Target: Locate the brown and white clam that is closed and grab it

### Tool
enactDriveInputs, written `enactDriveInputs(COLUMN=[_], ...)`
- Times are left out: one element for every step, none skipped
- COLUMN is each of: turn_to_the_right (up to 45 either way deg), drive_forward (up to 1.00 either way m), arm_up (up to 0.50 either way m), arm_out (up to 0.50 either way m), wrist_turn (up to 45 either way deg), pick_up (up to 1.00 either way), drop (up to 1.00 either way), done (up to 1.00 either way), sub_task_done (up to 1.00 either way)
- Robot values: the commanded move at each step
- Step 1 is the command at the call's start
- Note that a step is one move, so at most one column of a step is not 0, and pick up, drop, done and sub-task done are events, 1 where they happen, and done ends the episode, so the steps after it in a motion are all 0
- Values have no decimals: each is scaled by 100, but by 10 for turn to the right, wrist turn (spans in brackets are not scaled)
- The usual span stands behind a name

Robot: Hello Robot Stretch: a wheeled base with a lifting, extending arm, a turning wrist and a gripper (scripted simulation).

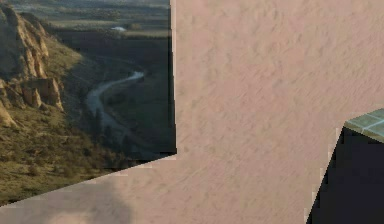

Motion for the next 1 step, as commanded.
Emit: enactDriveInputs(turn_to_the_right=[0], drive_forward=[0], arm_up=[0], arm_out=[0], wrist_turn=[30], pick_up=[0], drop=[0], done=[0], sub_task_done=[0])
